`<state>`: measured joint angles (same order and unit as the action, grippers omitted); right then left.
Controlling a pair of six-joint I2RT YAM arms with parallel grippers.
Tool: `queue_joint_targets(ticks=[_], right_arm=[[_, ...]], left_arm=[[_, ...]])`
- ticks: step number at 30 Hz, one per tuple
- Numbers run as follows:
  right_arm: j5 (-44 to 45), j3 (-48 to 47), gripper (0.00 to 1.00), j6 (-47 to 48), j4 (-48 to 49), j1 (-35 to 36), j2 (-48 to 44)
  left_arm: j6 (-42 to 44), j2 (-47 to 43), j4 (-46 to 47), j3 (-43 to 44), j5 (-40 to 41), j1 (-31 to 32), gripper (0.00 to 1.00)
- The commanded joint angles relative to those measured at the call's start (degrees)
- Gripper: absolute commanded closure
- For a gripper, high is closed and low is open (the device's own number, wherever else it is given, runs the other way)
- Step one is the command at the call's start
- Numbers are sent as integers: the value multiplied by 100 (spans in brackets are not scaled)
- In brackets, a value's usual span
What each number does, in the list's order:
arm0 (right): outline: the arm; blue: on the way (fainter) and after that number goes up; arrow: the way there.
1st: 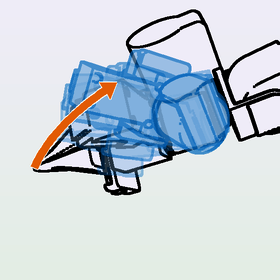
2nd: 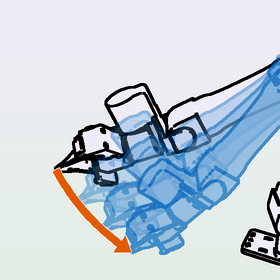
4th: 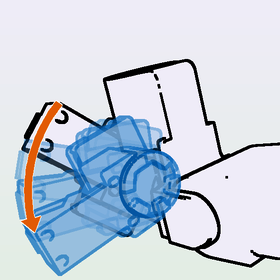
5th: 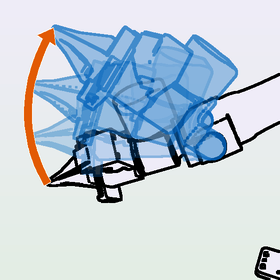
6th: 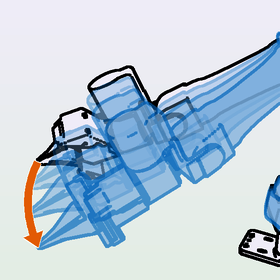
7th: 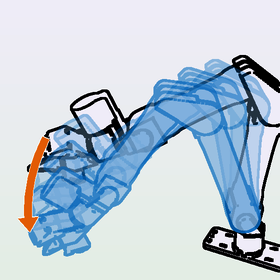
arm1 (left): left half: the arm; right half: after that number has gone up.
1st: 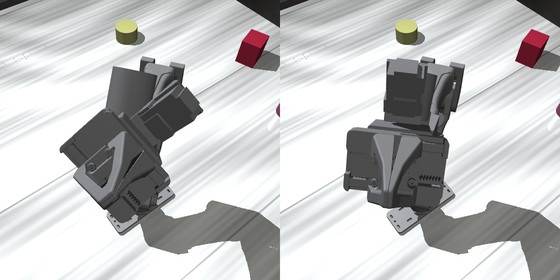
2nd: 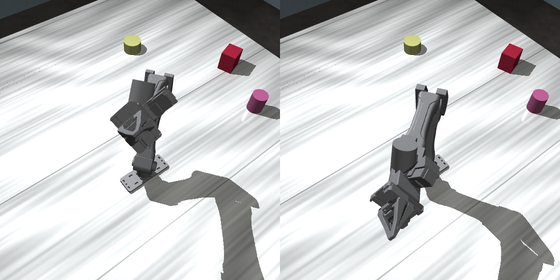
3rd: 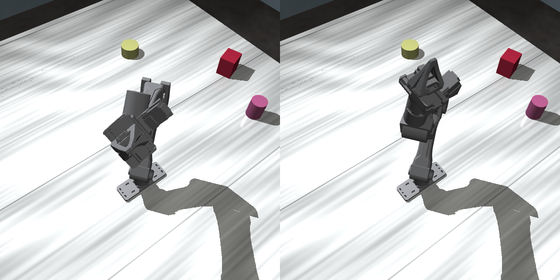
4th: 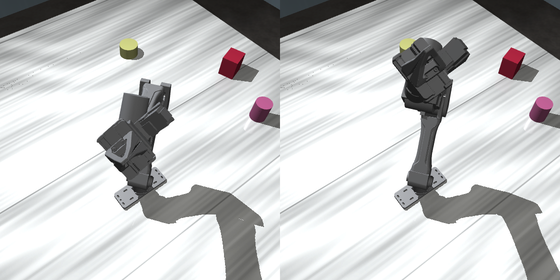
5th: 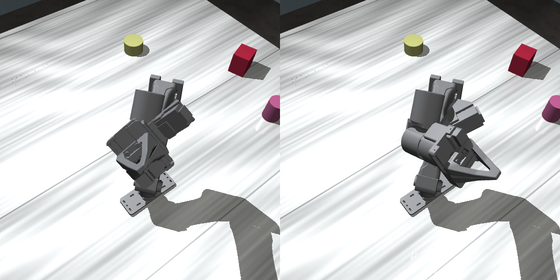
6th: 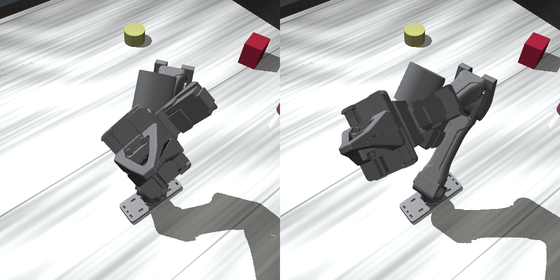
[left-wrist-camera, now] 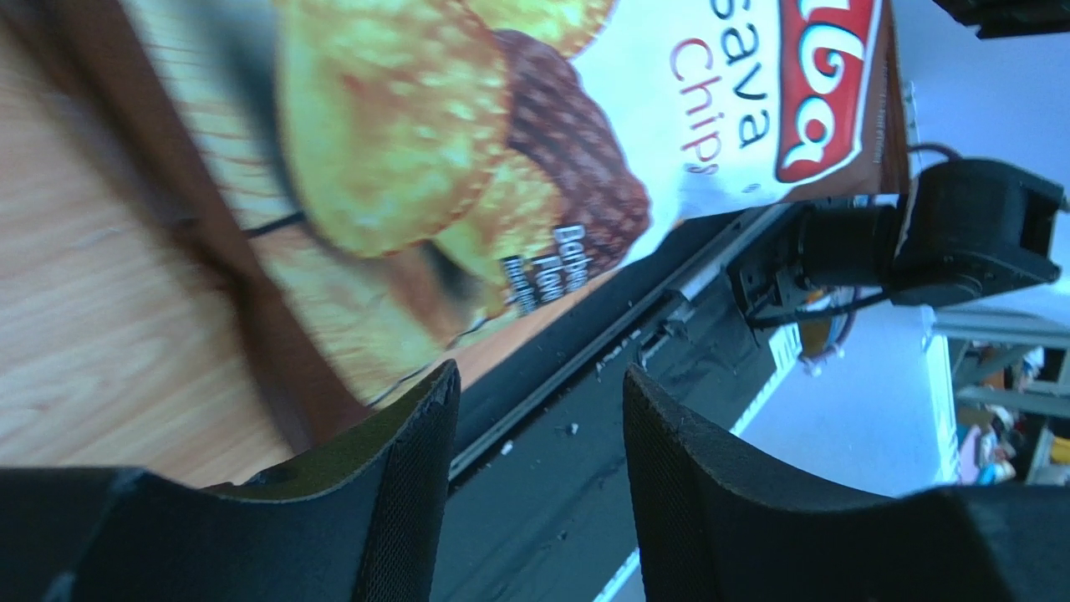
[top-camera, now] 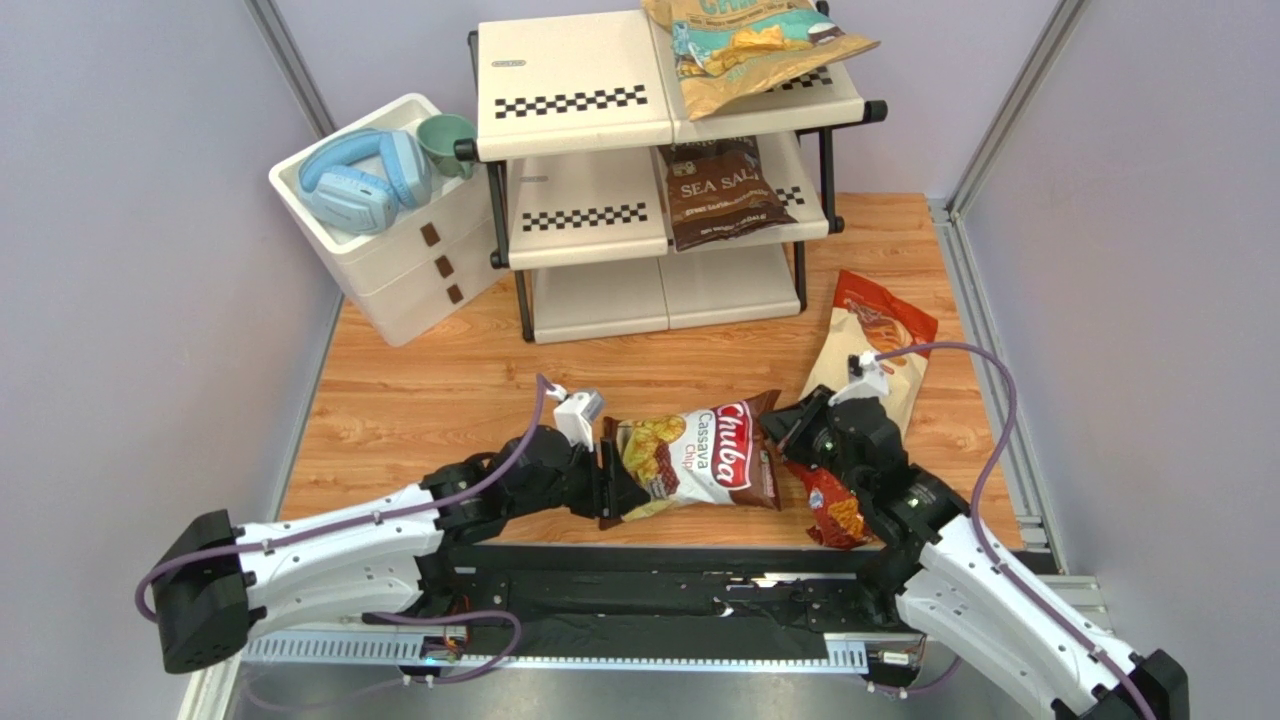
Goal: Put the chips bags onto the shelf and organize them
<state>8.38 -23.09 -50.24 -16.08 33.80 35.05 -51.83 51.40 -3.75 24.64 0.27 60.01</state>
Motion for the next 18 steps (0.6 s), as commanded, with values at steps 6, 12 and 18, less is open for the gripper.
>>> queue_joint_targets(ticks=[6,12,18], right_arm=[[243,-213,100,155,-124,399,178],[234,-275,100,269,-431,417,-7],[-64,-213,100,313,-686,434,-261]], left_arm=[[-442,1125,1095,-39,103,556,48],[-599,1698,1306,-56,490,547,47],[-582,1953,1359,92,948,363,43]])
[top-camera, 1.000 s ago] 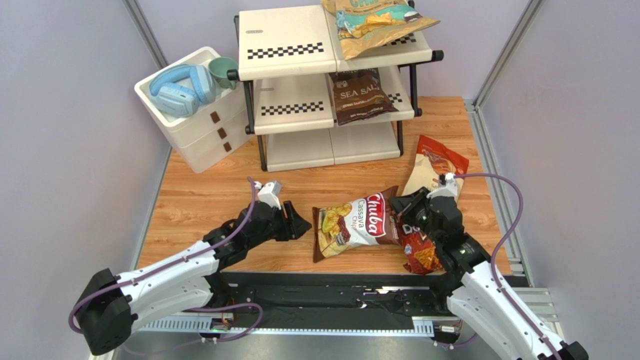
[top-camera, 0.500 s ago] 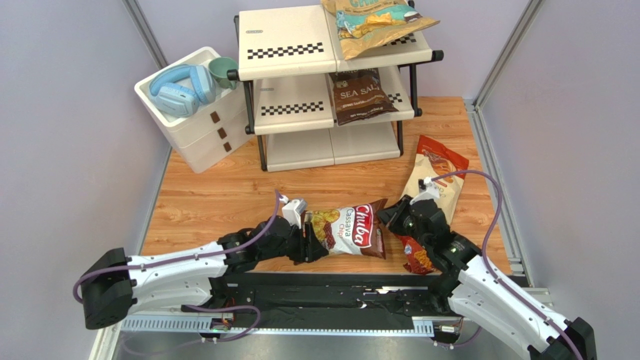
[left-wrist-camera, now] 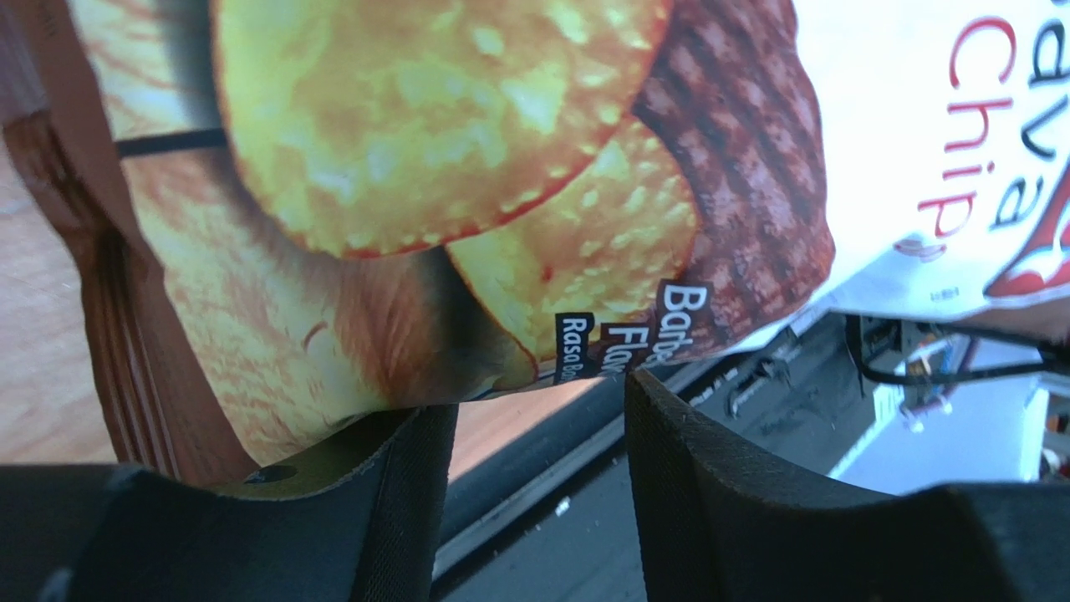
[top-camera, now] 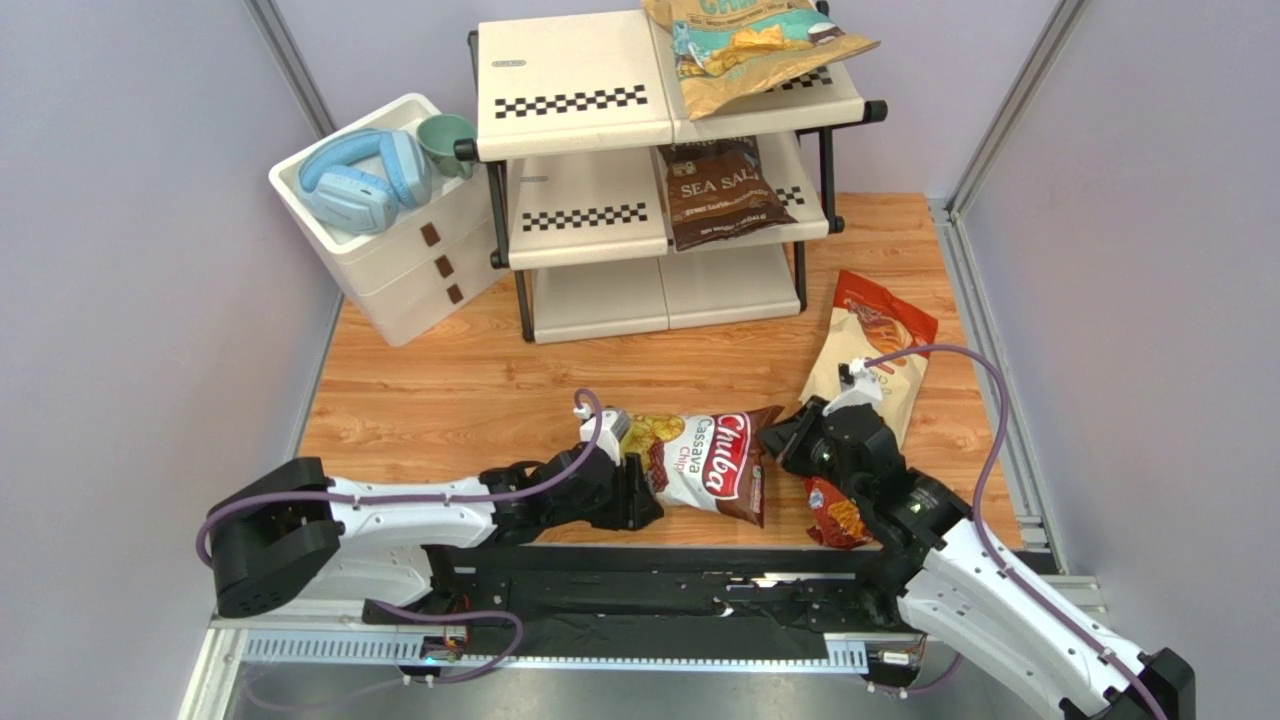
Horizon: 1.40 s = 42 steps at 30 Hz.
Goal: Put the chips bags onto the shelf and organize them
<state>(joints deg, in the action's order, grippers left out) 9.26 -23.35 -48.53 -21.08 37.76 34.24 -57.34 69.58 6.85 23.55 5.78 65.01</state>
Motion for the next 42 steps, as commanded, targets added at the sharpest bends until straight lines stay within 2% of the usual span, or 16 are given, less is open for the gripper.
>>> queue_joint_targets(ticks=[1,6,10,13,16,17,23,26,30,36,39,42], right_arm=[[-291,-144,100,142,-186,65,-207],[-512,-143,100,177,-308,258,-146],[-478,-319,100,248,-555,618,56],[-425,-442,93,309,-669,838,188],[-425,-661,80,423,-993,891,197],[-425,-714,73,467,-1212,900,180],[-495,-1030,61,687,-1942,909,-399],[-556,-1224,61,757,-2162,909,-619],[-372,-1610,68,977,-2278,900,-498],[-819,-1734,74,1293,-1023,917,609],[-1066,-1786,76,1399,-354,926,1294],[-1136,-1909,76,1565,103,935,1848]], left_arm=[[-14,196,290,246,389,-208,42],[109,618,518,457,266,-638,39],[197,793,1080,448,-321,-1262,37],[407,777,776,668,-446,-1553,37],[496,357,336,774,-385,-1562,37],[461,224,308,635,-376,-1562,37],[145,-674,571,-139,-543,-1562,30],[-13,-709,808,-350,-728,-1562,29],[-163,-481,1221,-395,-797,-1562,29],[-400,20,1354,-289,-938,-1562,30],[-506,-190,1223,-509,-755,-1562,30],[-489,-768,907,-711,-588,-1562,30]])
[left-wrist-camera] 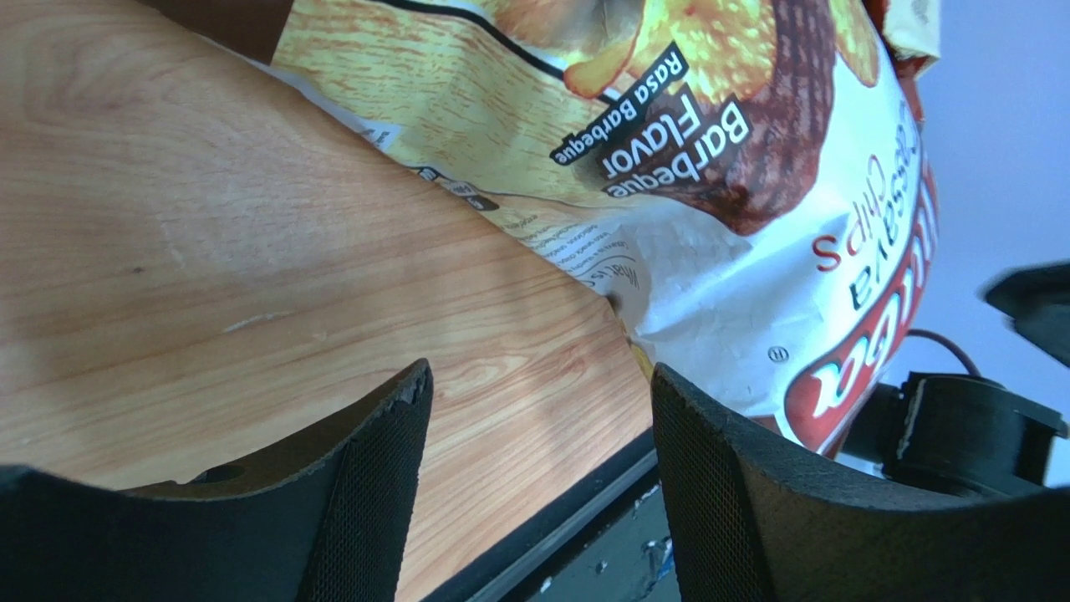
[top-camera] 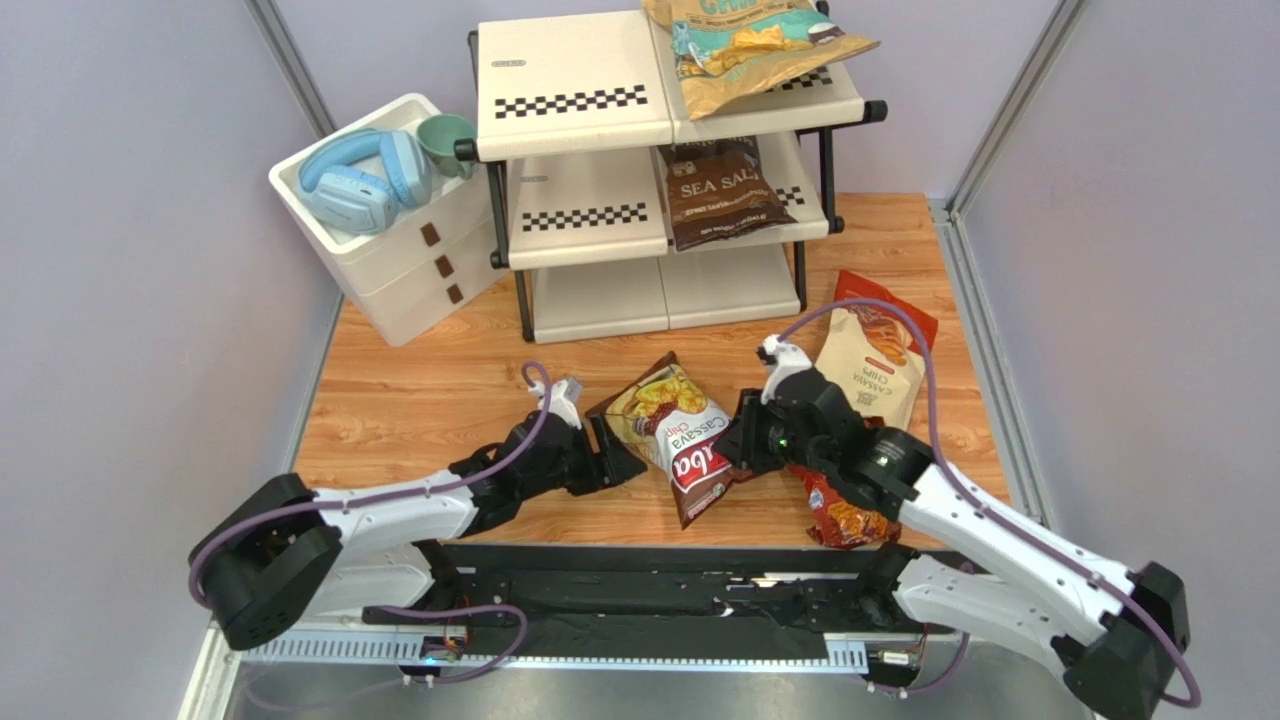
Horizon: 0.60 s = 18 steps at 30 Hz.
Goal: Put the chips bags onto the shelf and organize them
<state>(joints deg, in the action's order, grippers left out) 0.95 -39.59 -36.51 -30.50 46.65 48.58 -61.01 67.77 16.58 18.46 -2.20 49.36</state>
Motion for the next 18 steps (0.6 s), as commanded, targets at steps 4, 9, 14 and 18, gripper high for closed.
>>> queue_joint_targets(ticks=[4,9,14,18], right_arm=[[-403,-409,76,443,1440,54,1047],[-543,-225,77,285,1837,72,1592],[-526,249,78,109,2215,475,2111],[-438,452,79,4,2417,678,2472]], left_arm=[[-130,-1107,-418,-456,359,3,30],[-279,-1415,-270,-747,387,3,30],[-253,-1372,-146,-826,395,3,29],[-297,-1153,169,-888,422,3,29]])
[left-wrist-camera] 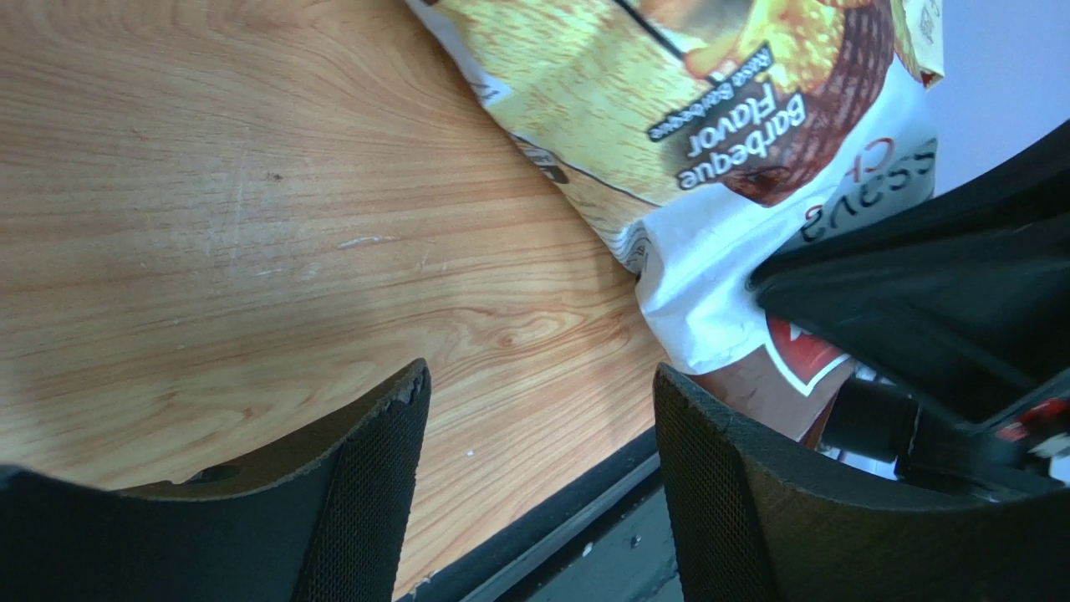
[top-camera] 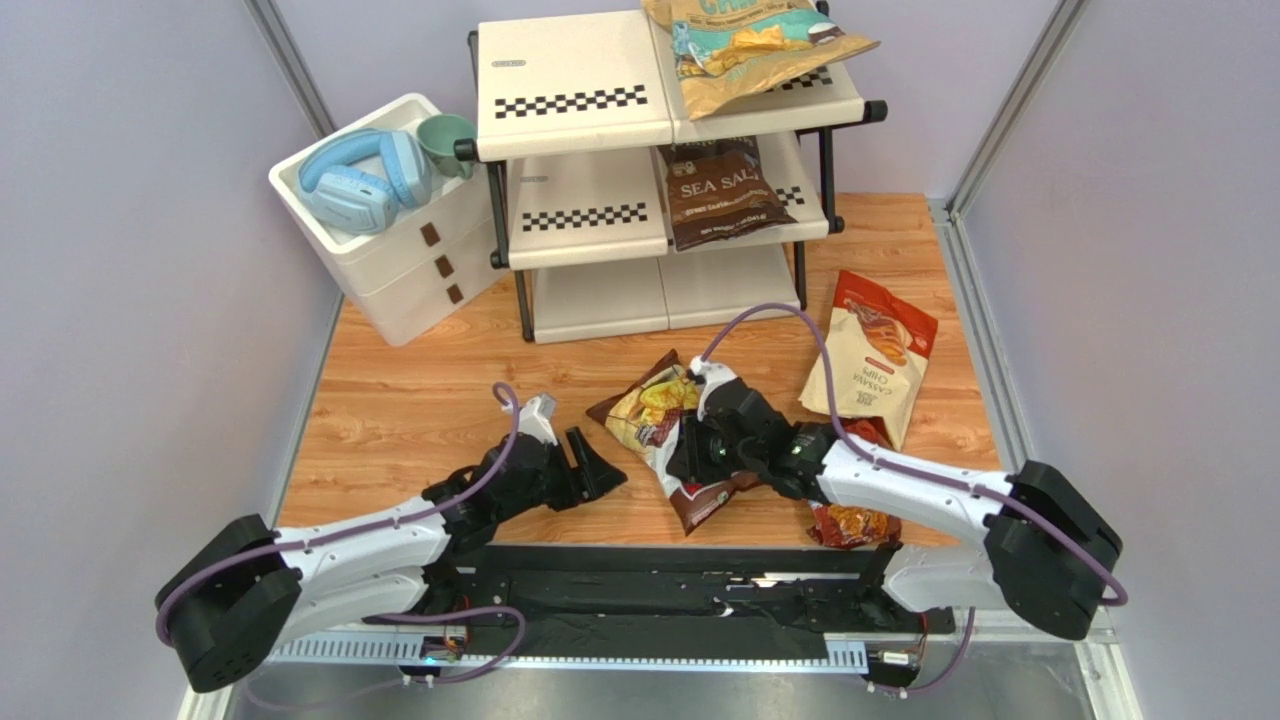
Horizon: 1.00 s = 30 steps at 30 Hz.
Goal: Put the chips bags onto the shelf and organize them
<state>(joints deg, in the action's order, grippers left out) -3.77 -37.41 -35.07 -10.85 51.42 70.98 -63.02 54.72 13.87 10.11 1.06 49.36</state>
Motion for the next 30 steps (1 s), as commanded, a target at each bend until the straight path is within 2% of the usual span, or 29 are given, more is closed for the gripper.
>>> queue_joint_targets(ticks=[1,6,10,15,17,22,25,27,30], right_arm=[[43,260,79,-158,539,219,276],[78,86,79,-167,348,228,-101],[244,-503,78,-36,-450,228,-786],[1174,-1092,77,438,-1137,132,-1437],[1395,-1198,77,720,-1340,-156,-1447],[1141,-1146,77,1142,-1306,-1010,-859],[887,-1128,78,1309,-1042,-1169,-253],[861,-1181,78,1222,-1016,-1230,29],[720,-1085,79,1082,-727,-1222,416]], left_arm=[[-113,205,520,-88,87,3,28],[-140,565,1046,-123,70,3,28],[-149,873,1241,-45,-18,3,28],[-79,1190,1320,123,-176,21,28],[-61,1216,1338,184,-185,38,28],[-87,1427,1478,263,-203,56,27],[-244,1647,1916,185,-229,56,26],[-350,1822,2180,88,-229,56,22],[-491,1999,2603,0,-211,56,21]])
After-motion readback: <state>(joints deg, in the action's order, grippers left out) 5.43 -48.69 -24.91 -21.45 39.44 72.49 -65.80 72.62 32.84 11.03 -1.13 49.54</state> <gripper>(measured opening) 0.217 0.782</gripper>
